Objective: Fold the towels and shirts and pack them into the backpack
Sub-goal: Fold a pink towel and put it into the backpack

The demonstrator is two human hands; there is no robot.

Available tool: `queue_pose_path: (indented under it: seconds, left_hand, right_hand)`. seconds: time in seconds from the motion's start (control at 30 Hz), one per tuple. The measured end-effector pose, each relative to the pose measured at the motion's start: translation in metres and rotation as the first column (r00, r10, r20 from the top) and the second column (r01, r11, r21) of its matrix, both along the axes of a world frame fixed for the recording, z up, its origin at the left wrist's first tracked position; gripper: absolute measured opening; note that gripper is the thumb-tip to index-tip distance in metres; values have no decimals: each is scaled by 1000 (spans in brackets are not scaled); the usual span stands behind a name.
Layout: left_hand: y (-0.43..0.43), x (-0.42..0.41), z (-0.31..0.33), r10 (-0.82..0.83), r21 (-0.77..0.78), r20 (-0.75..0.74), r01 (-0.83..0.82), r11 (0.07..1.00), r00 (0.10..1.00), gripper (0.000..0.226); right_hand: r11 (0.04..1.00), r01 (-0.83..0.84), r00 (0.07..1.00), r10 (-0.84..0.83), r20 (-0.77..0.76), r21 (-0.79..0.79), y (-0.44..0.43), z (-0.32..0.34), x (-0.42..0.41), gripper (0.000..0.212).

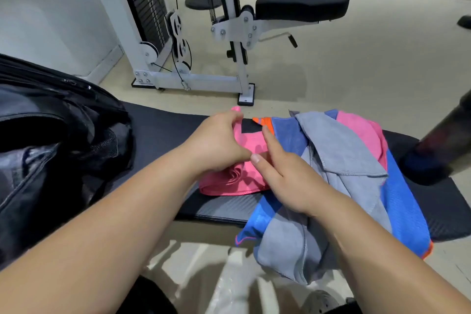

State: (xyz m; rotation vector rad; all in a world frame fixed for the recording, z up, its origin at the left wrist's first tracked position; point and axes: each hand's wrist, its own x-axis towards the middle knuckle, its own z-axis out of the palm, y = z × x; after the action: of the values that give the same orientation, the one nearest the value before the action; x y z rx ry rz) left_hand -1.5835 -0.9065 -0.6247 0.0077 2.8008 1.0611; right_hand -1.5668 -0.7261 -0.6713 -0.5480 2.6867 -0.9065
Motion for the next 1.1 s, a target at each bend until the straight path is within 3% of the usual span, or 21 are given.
queue_pose_path:
  seconds: [0.07,0.2,0.33,0.47,0.57,0.63,0.7,0.77,0.9,1.1]
  left_hand:
    - [18,-5,-13,-28,5,57,28,1000,998,93]
    - [29,-2,-33,-67,184,129,42,982,989,78]
    - [15,3,-39,-52,206,73,36,978,996,77]
    - [-6,1,-45,-7,-9,-172,5,1000,985,58]
    - [-11,2,-58,-121,-217,-323,51,975,939,53]
    - [-7,3,-67,-206,-329,-284,107,938,936,69]
    - [2,4,-77,-238,-445,-140,153,882,961,81]
    - [10,6,-90,-241,-530,-26,191,826,970,84]
    - [15,8,-101,-272,-589,2,221,777,962,84]
    - [8,8,-98,-328,-635,37,276,722,944,105]
  right_hand:
    - [999,11,1000,-10,8,-45,6,-2,1,69]
    - [989,4,997,7,73,-147,14,-9,-2,50]
    - [990,-42,991,59,122,-135,10,-6,-3,36]
    - [999,-32,998,32,45,1,3,-6,-10,50]
    - [999,15,1000,-14,-27,28,4,-2,-13,56]
    - [998,47,998,-46,-34,33,7,2,-12,56]
    - [994,68,997,-64,-46,81,9,5,-10,51]
    - [985,100,992,-87,-93,143,9,6,-7,46]
    - [980,82,966,-34,-256,179,-3,12,-7,48]
    - [886,-51,992,97,-76,462,-13,-10,-31,64]
